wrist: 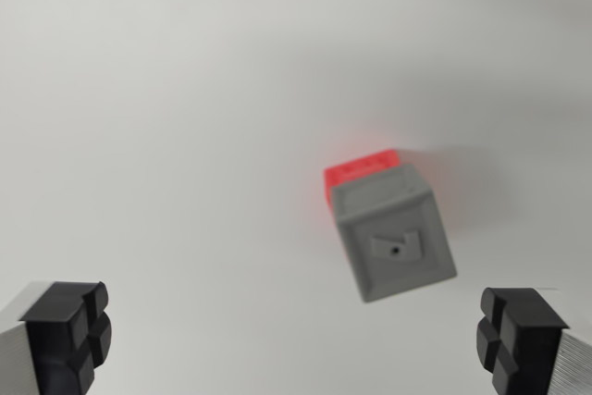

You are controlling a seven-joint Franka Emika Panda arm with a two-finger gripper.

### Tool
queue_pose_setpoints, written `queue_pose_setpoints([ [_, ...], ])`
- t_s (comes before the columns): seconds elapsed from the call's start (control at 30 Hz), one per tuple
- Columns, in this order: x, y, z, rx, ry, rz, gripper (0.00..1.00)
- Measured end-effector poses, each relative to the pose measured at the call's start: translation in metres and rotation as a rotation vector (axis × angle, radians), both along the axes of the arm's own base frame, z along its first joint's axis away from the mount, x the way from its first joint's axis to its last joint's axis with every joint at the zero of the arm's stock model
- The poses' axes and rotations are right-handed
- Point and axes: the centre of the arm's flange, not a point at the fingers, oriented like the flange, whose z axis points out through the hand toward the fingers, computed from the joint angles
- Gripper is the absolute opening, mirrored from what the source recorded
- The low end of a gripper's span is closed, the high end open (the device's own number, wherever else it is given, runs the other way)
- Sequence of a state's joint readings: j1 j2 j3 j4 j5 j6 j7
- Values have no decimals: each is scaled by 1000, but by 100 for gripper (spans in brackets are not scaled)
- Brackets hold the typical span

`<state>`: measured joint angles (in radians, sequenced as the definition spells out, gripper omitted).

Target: Destack cube

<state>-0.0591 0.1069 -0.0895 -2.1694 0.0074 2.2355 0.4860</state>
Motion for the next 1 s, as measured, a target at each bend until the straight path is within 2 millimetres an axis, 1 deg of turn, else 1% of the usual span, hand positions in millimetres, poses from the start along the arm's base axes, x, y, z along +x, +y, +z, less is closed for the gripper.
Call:
queue_pose_setpoints([
  [0.43, -22, -23, -36, 0, -15, 126, 100],
  [1.0, -55, -59, -94, 4, -33, 314, 100],
])
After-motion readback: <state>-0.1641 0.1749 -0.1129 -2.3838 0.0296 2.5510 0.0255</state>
